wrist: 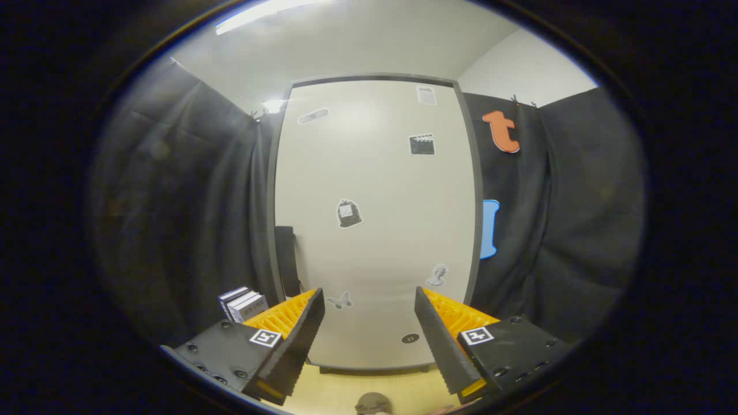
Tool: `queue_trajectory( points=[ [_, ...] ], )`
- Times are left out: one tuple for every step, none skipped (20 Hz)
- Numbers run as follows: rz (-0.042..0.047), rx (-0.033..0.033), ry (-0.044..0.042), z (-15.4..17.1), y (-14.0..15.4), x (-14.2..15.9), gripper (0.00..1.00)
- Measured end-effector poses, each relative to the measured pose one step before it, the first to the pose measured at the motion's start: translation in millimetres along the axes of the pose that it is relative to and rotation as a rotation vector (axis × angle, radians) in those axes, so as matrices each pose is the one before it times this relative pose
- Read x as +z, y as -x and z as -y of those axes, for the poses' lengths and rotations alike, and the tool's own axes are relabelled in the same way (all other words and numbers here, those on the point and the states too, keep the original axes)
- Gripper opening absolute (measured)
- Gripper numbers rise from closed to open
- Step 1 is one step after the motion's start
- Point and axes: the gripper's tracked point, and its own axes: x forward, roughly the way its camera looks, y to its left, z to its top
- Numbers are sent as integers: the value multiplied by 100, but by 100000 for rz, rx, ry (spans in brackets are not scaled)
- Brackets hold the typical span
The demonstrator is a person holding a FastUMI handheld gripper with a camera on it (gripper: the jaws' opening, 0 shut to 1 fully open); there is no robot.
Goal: Open the shoe cabinet door, grab the shoes and put them into the shoe cabinet, then close the shoe cabinet door.
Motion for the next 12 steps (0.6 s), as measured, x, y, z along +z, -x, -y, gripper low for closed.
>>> queue_trajectory(
  points=[
    [-190, 524, 620, -779, -375, -121, 96],
    [-71, 330, 570, -670, -382, -28, 96],
    [-123, 547, 196, -905, -549, -169, 96],
    [-32, 440, -652, -850, -556, -15, 96],
    [336, 491, -1279, -1020, -850, -40, 96],
    [270, -61, -1330, -938, -813, -32, 96],
    [-142, -822, -1140, -742, -872, -182, 96],
    [-153, -575, -1185, -845, -938, -148, 96],
    [-136, -208, -1105, -947, -938, -276, 96],
    [-218, -512, -915, -814, -848, -181, 96],
    [-119, -821, -607, -581, -859, -299, 96],
    [-335, -1063, -353, -551, -732, -299, 96]
  ],
)
